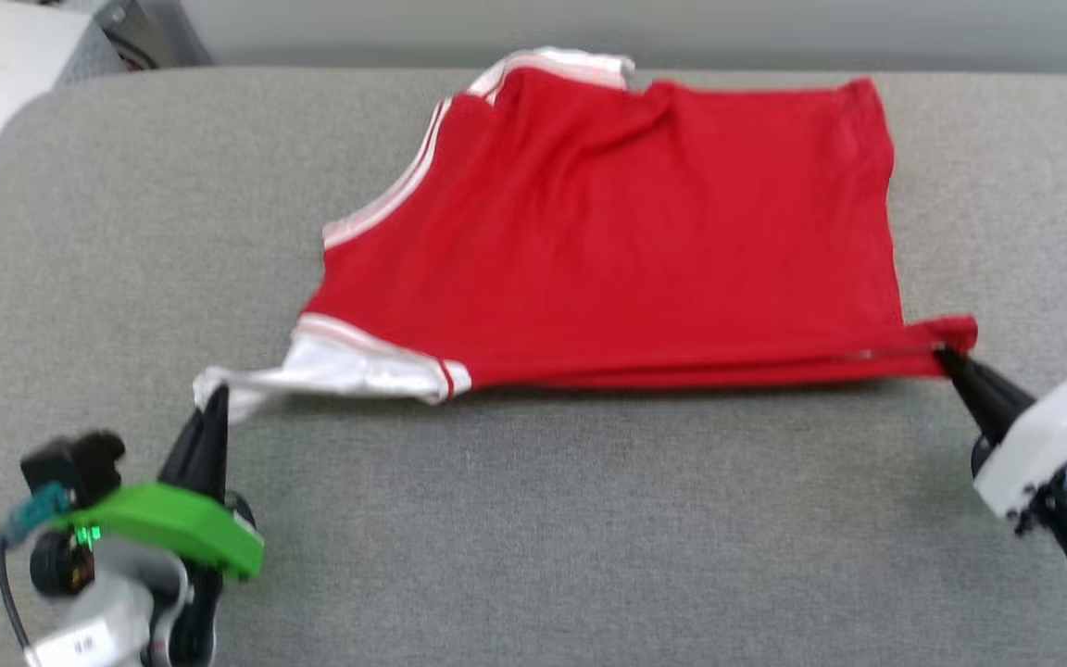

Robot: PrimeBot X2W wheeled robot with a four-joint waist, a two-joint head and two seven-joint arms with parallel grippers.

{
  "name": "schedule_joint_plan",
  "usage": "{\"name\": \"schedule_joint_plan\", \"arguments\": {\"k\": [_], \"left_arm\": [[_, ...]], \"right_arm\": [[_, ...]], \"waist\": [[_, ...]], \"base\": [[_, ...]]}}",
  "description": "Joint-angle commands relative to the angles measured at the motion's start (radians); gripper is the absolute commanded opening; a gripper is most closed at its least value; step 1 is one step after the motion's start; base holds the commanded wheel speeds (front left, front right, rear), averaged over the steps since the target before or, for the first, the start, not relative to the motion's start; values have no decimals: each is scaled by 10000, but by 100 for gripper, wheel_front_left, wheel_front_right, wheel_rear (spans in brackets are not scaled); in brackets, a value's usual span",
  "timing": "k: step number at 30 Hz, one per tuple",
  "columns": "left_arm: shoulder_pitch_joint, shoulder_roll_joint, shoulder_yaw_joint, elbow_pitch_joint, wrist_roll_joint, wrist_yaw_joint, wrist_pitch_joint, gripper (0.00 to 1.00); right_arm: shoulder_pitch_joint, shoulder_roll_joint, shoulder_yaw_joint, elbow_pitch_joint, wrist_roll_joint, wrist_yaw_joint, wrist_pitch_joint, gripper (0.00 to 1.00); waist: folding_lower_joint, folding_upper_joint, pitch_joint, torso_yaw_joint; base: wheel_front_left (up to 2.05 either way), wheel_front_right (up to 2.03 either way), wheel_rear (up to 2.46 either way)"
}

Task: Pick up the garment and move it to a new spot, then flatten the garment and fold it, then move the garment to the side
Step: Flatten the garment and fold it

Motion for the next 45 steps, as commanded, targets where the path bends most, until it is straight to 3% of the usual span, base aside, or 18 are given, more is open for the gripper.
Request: {"name": "schedule_joint_plan", "arguments": {"k": [1, 6, 12, 22, 27, 33, 45], "left_arm": [[610, 208, 199, -282, -30, 319, -65, 0], [2446, 284, 248, -1883, -206, 1078, 324, 0], [4095, 380, 225, -3331, -514, 1567, 832, 0], [5807, 619, 380, -4979, -739, 2382, 1320, 0], [5274, 671, 168, -5442, -616, 2265, 1510, 0], [3584, 591, -251, -5120, -176, 1848, 1546, 0], [465, 140, -995, -2938, 204, 776, 1706, 0]], "right_arm": [[527, -270, -292, -95, -9, -23, 91, 0], [2314, -158, -1020, -845, -250, -23, 427, 0], [4579, 299, -2333, -1793, -777, -23, 698, 0], [7279, 1910, -4624, -3909, -2226, -23, 2285, 0], [7354, 2492, -5186, -4830, -2948, -23, 3066, 0], [6466, 2689, -5265, -5438, -3664, -23, 3648, 0], [4450, 2411, -5011, -4891, -4224, -23, 4109, 0]], "waist": [[1, 0, -830, -9], [1, 0, -1332, 7], [1, 0, -1771, 241], [1, 0, -1920, 312], [1, 0, -1725, 346], [1, 0, -1305, 300], [1, 0, 96, 193]], "base": [[0, 0, 0], [0, 0, 0], [0, 0, 0], [0, 0, 0], [0, 0, 0], [0, 0, 0], [0, 0, 0]]}}
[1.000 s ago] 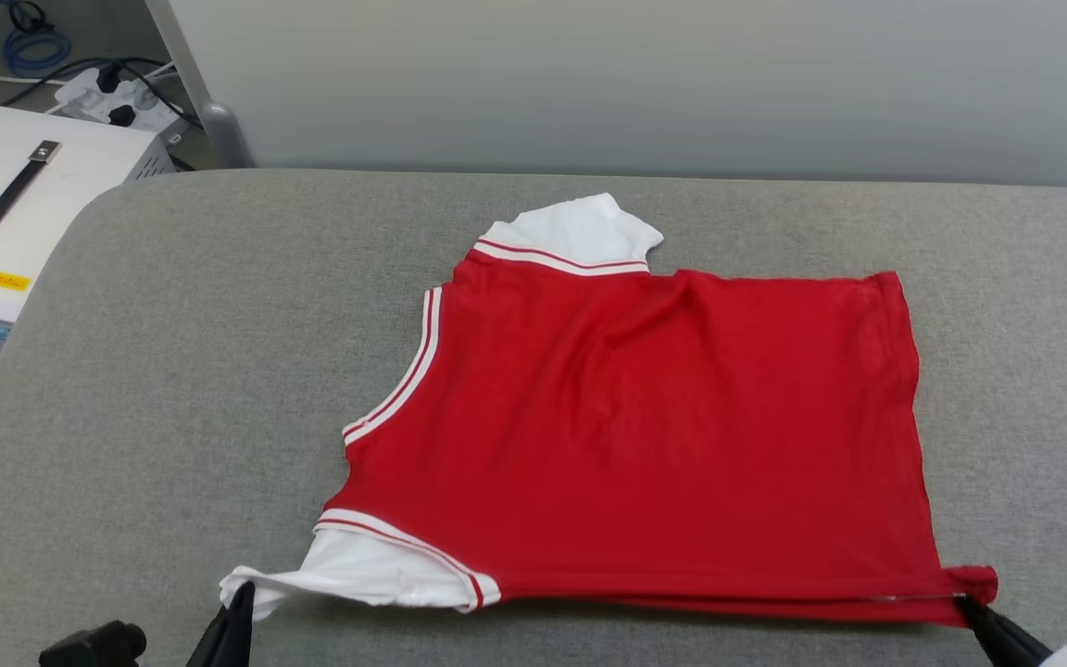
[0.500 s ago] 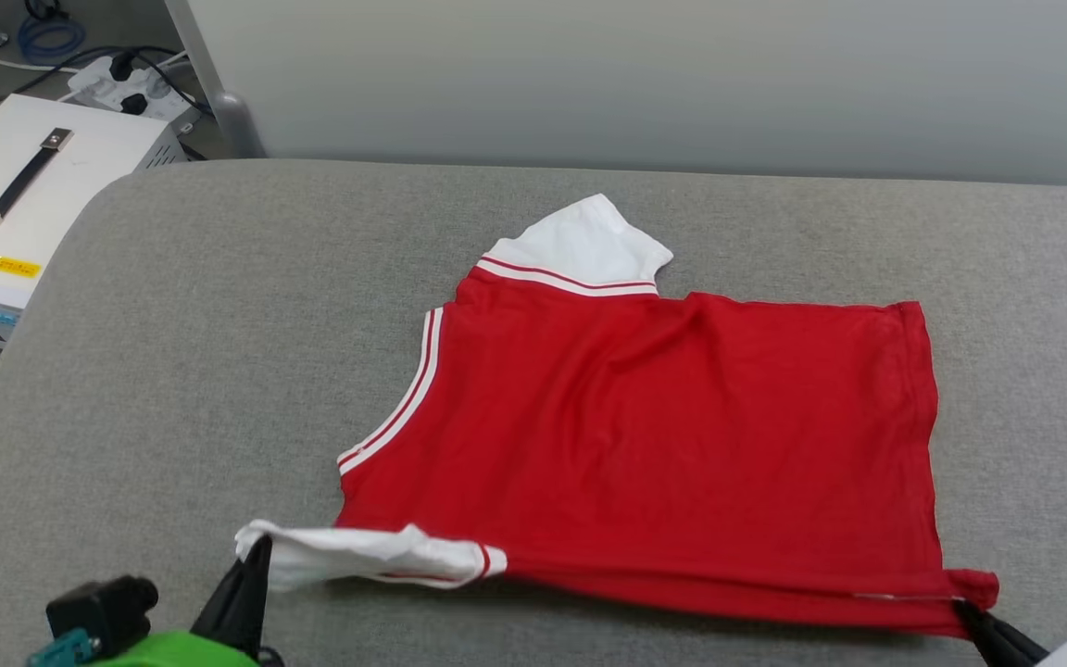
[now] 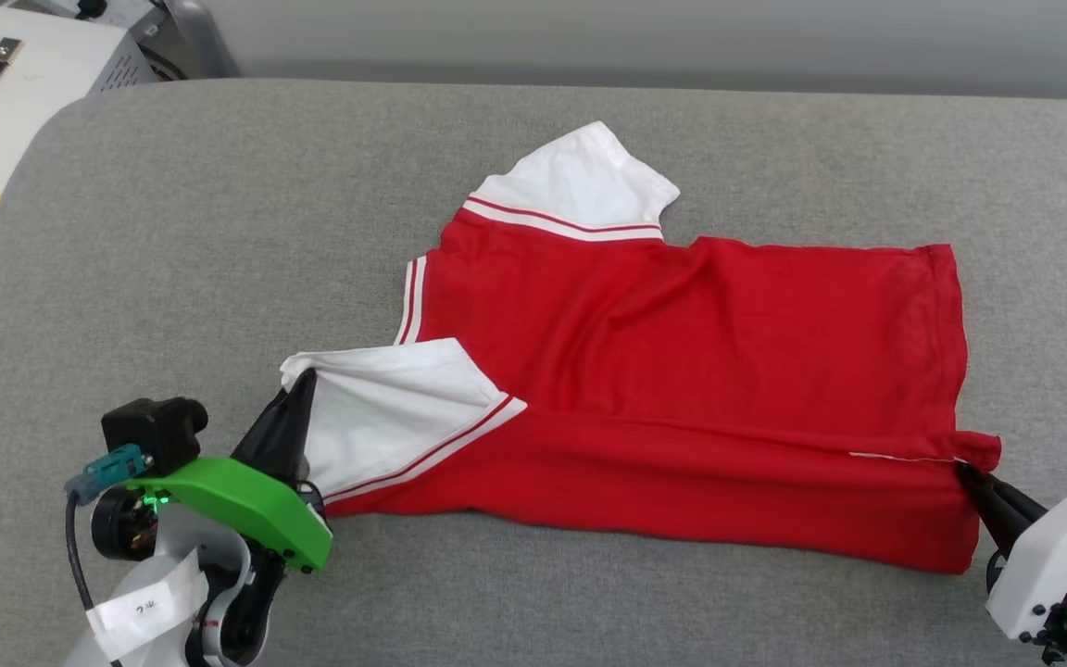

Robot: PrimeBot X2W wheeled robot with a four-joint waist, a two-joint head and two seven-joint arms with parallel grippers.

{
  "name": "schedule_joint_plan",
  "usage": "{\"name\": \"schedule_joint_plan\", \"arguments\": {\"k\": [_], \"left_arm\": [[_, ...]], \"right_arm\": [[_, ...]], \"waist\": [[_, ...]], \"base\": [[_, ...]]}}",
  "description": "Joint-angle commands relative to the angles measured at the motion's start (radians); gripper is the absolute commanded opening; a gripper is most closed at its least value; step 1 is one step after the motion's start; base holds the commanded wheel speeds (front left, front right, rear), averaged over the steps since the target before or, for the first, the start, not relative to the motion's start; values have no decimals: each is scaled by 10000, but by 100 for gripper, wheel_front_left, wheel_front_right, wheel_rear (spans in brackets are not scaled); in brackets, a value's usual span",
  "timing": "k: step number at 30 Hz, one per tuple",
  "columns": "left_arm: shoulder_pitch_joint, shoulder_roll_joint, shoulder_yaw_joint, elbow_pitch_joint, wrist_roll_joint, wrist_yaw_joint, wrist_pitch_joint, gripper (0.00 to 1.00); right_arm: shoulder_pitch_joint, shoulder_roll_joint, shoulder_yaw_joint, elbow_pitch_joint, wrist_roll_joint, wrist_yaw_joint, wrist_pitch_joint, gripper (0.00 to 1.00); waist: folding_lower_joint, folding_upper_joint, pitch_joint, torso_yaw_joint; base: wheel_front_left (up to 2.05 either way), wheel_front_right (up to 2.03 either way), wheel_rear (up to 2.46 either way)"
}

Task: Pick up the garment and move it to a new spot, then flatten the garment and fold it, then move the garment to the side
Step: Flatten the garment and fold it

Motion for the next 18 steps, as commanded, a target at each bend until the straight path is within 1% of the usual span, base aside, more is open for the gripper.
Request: {"name": "schedule_joint_plan", "arguments": {"k": [1, 2, 9, 13, 18], "left_arm": [[-367, -125, -53, 239, 85, -152, -42, 0], [-704, -238, -196, 672, 106, -360, -41, 0], [-1578, -672, -592, 2331, 36, -909, 20, 0], [-1890, -856, -825, 3183, -30, -1098, 196, 0], [-2091, -1025, -989, 3985, -120, -1210, 306, 0]], "right_arm": [[-218, -57, 38, 178, -73, -9, 11, 0], [-412, -68, 117, 405, -102, -9, -76, 0], [-935, -121, 600, 1304, -76, -9, -496, 0], [-1124, -173, 872, 1749, -40, -9, -661, 0], [-1230, -193, 1168, 2171, 85, -9, -895, 0]], "waist": [[0, 0, 502, -53], [0, 0, 707, -55], [0, 0, 1079, -55], [0, 0, 1090, -62], [0, 0, 878, -48]], "base": [[0, 0, 0], [0, 0, 0], [0, 0, 0], [0, 0, 0], [0, 0, 0]]}}
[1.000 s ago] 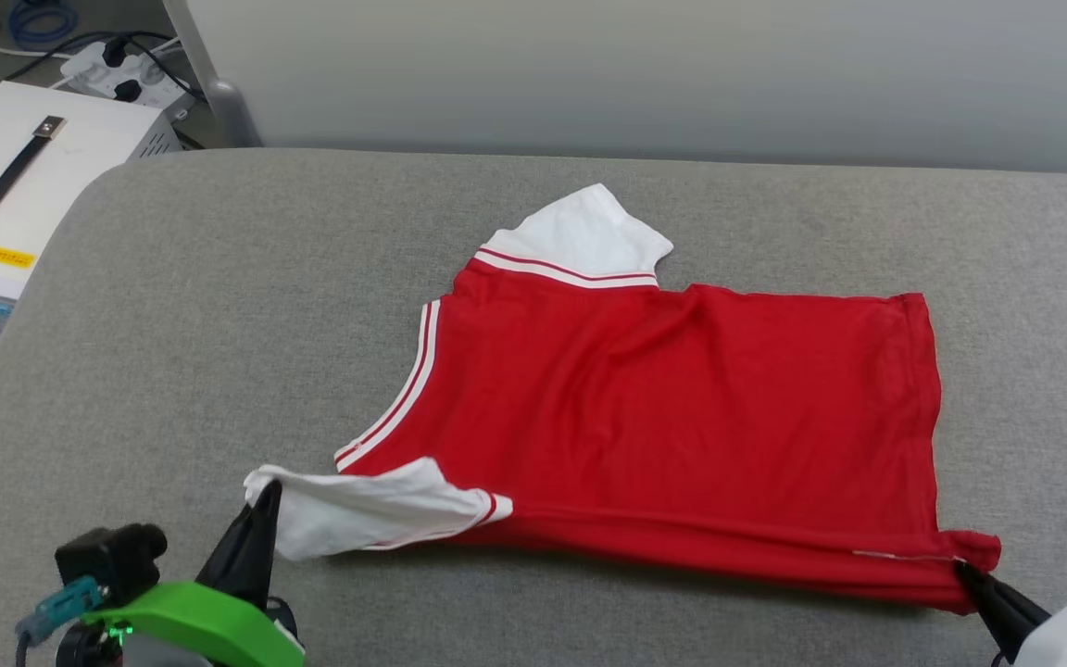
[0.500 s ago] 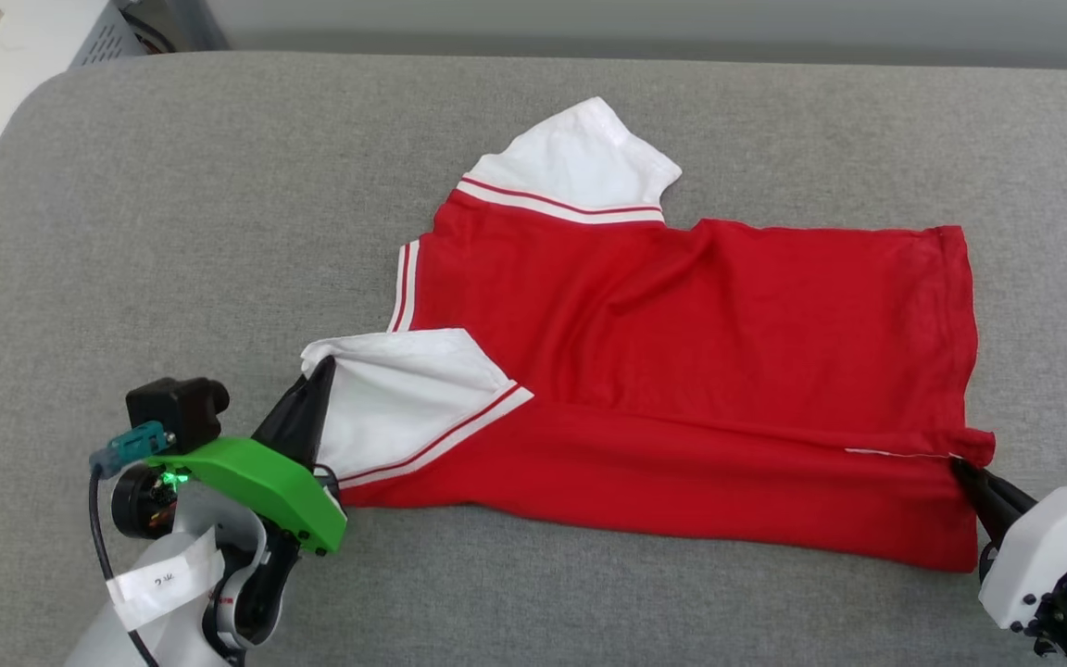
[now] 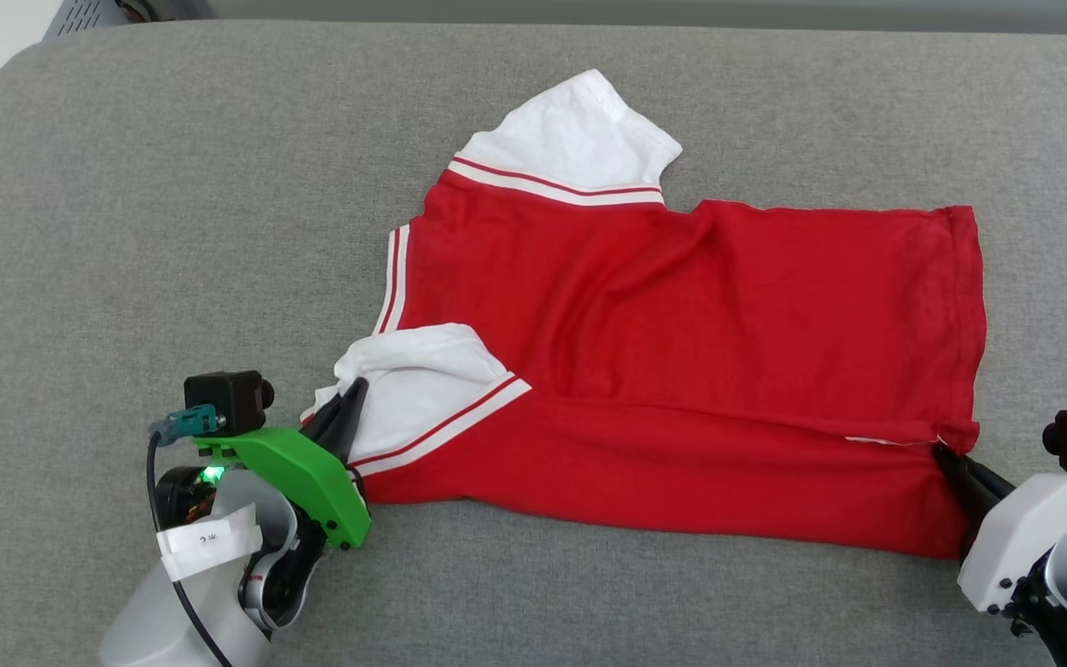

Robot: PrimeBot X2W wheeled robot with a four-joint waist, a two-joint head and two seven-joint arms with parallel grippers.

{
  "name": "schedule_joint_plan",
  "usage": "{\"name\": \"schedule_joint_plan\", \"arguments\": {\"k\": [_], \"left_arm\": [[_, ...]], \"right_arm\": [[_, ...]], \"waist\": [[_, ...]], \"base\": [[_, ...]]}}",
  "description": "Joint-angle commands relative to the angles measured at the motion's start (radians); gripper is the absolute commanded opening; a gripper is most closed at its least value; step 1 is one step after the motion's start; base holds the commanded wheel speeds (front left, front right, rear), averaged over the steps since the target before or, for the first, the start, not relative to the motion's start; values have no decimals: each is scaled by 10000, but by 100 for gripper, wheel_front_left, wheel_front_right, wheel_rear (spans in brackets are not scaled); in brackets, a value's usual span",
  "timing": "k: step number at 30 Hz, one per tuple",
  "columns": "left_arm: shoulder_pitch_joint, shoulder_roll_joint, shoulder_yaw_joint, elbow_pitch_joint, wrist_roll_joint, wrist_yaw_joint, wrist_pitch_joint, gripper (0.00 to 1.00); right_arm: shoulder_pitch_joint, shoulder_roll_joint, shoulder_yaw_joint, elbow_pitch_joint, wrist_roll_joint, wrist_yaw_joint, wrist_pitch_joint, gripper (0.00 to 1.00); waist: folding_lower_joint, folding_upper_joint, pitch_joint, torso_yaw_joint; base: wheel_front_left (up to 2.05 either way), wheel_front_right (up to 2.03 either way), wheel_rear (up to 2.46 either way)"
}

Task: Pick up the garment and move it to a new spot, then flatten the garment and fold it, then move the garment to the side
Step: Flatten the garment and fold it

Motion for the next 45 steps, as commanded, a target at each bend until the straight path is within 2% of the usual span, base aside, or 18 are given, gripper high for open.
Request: {"name": "schedule_joint_plan", "arguments": {"k": [1, 2, 3, 4, 11, 17, 21, 27, 32, 39, 45], "left_arm": [[-120, -83, -65, 199, -43, -64, 101, 0], [-140, -117, -59, 305, -85, -90, 49, 17], [-155, -130, -57, 377, -103, -106, 8, 59], [-160, -139, -65, 467, -141, -128, 8, 100], [-199, 59, 248, 658, -220, 30, -422, 100], [-197, 586, 444, 315, -161, 314, -335, 100], [-108, 1061, 241, -320, -140, 456, 682, 100], [250, 1860, -202, -1589, -692, 577, 3464, 100], [627, 2251, -468, -2363, -1144, 1114, 5330, 100], [814, 2227, -564, -2520, -1279, 1684, 5936, 100], [856, 1926, -835, -2087, -1499, 1585, 6340, 100]], "right_arm": [[-63, 43, 152, 226, 88, -9, -77, 24], [-57, 48, 165, 304, 112, -9, -145, 49], [-51, 61, 177, 327, 127, -9, -198, 100], [-50, 84, 176, 317, 113, -9, -322, 100], [42, 638, -349, -145, -364, -9, -1785, 100], [305, 1267, -811, -683, -1215, -9, -2938, 100], [536, 1626, -981, -991, -1577, -9, -3077, 100], [786, 1905, -1164, -1272, -1714, -9, -2934, 100], [842, 2109, -1199, -1407, -1698, -9, -2827, 100], [767, 2182, -1178, -1592, -1645, -9, -2745, 100], [729, 2187, -1167, -1569, -1537, -9, -2650, 100]], "waist": [[-1, 0, -125, 18], [-1, 0, -205, 26], [-1, 0, -259, 30], [-1, 0, -351, 36], [-1, 0, -907, 7], [-1, 0, -1274, -72], [-1, 0, -1490, -133], [-1, 0, -1598, -232], [-1, 0, -1455, -410], [-1, 0, -996, -649], [-1, 0, -763, -799]], "base": [[0, 0, 0], [0, 0, 0], [0, 0, 0], [0, 0, 0], [0, 0, 0], [0, 0, 0], [0, 0, 0], [0, 0, 0], [0, 0, 0], [0, 0, 0], [0, 0, 0]]}}
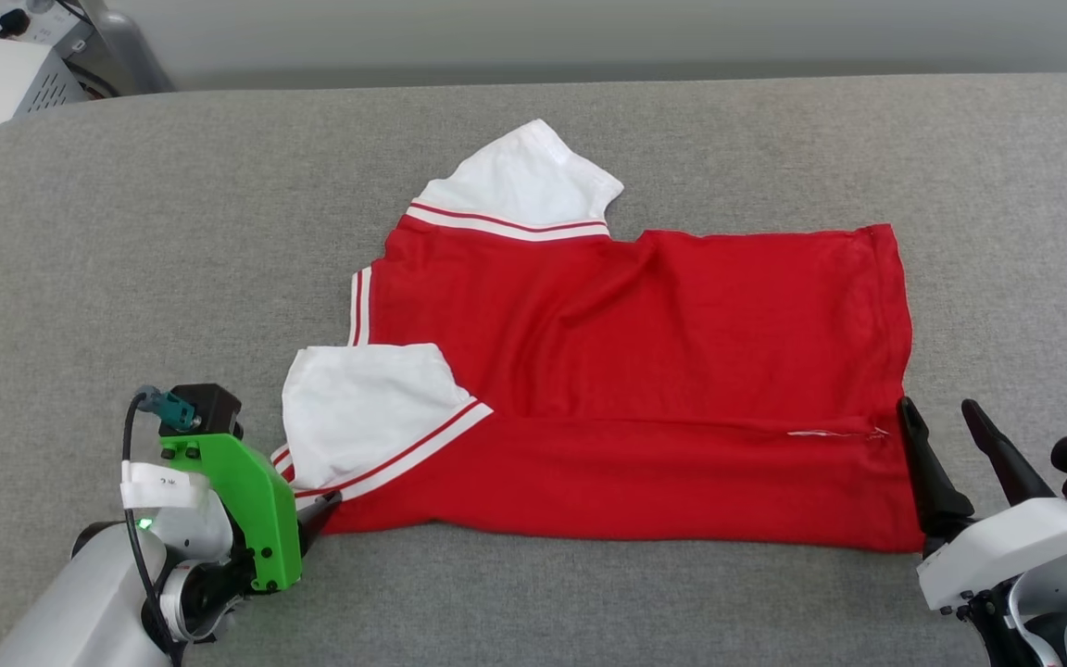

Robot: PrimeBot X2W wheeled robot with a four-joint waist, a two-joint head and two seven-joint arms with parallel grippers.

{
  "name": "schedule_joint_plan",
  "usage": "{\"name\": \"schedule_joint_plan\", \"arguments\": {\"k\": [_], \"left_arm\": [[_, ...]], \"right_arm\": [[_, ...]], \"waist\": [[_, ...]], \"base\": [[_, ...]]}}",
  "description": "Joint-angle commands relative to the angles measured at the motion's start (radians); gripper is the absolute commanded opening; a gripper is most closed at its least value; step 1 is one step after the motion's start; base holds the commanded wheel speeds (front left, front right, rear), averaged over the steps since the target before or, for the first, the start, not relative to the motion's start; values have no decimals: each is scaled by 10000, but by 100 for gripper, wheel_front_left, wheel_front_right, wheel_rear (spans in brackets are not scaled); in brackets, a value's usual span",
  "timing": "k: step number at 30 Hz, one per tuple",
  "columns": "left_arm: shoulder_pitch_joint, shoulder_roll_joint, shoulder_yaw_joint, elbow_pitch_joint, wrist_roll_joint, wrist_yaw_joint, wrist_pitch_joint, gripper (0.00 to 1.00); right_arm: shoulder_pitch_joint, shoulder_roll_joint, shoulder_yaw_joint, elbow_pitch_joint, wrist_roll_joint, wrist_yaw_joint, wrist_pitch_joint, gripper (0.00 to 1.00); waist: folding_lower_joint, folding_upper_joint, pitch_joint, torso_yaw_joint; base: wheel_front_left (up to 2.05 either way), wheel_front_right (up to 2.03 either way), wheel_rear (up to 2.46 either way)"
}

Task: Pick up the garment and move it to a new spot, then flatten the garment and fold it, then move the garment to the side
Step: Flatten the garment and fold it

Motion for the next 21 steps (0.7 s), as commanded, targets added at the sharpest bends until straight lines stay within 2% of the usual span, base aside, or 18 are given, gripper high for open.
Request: {"name": "schedule_joint_plan", "arguments": {"k": [1, 2, 3, 4, 7, 11, 21], "left_arm": [[171, -247, -208, 222, -135, -108, 206, 53], [151, -290, -250, 258, -163, -178, 242, 36], [131, -316, -281, 271, -173, -253, 240, 4], [109, -354, -288, 302, -200, -319, 211, 0], [80, -404, -302, 378, -226, -433, 134, 0], [106, -303, -126, 262, -190, -443, -239, 0], [412, 264, 269, -1262, 70, -194, -932, 0]], "right_arm": [[-60, -12, -25, -16, 59, -7, 21, 100], [-61, -43, -54, 19, 90, -7, 40, 100], [-66, -67, -69, 36, 116, -7, 46, 100], [-69, -97, -101, 55, 153, -7, 60, 100], [-49, -157, -244, 138, 252, -7, 215, 100], [59, -240, -449, 286, 503, -7, 1024, 100], [280, -740, -684, -111, 734, -7, 4563, 100]], "waist": [[0, -1, 94, -86], [0, -1, 108, -93], [0, -1, 117, -96], [0, -1, 116, -94], [0, -1, 58, -77], [0, -1, -110, -32], [0, -1, -171, 221]], "base": [[0, 0, 0], [0, 0, 0], [0, 0, 0], [0, 0, 0], [0, 0, 0], [0, 0, 0], [0, 0, 0]]}}
